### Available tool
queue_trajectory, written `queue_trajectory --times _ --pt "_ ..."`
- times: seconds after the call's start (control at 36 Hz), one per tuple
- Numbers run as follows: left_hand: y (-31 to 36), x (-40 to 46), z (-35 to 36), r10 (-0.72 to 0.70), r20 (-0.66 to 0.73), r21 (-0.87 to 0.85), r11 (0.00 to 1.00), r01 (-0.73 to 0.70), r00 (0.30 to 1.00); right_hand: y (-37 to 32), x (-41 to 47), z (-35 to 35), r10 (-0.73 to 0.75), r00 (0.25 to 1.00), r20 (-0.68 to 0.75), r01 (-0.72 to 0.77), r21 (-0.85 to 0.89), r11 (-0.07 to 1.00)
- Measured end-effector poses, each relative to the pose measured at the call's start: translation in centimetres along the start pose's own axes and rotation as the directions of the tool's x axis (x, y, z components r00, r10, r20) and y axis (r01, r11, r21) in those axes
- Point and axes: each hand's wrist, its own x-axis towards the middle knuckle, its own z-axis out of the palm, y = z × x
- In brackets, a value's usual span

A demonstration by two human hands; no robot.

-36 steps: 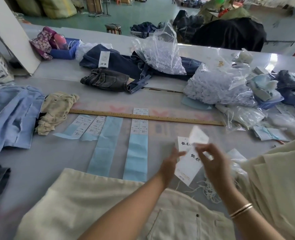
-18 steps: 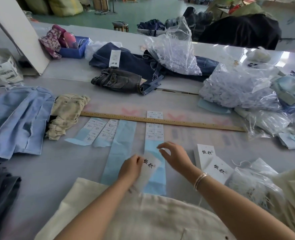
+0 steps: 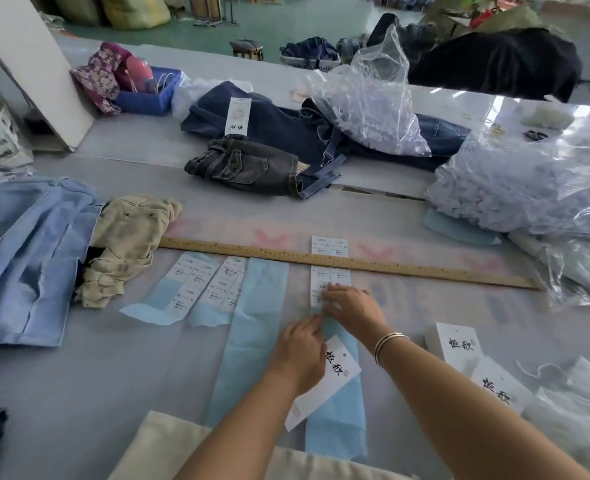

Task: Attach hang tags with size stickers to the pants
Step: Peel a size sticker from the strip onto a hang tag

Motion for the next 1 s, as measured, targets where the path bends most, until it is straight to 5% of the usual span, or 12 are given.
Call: queue_trajectory --times 0.33,0.42,0.5,0.81,0.89,1.0 --pt "-0.2 -0.7 1.5 0.020 -0.183 -0.095 0.995 -0.038 0.983 -0.1 -0.2 -0.3 -0.388 0.920 -0.045 0.322 -0.477 0.818" --pt "0.3 -1.0 1.0 0.003 -0.201 -0.097 0.995 -0.023 0.979 0.4 -0.2 0.0 -0.427 0.899 -0.094 0.366 -0.373 0.853" --pt "0.5 -1.3 0.8 -0.006 -0.227 -0.074 0.997 -0.011 0.974 0.8 0.0 0.2 -0.307 0.951 0.016 0.304 -0.203 0.931" --pt "0.7 -1.4 0.6 0.008 -0.253 -0.079 0.996 -0.029 0.967 -0.5 -1.0 -0.2 -0.486 0.865 -0.125 0.445 -0.256 0.858" --pt "0.6 -1.3 0.8 0.029 -0.283 -0.054 0.997 -0.046 0.959 -0.9 -1.1 -0.6 -0.453 0.877 -0.161 0.402 -0.269 0.875" --pt "0.5 -1.2 0.9 0.054 -0.309 -0.016 0.998 -0.062 0.949 -0.6 -0.7 -0.1 -0.360 0.933 -0.027 0.339 -0.271 0.901"
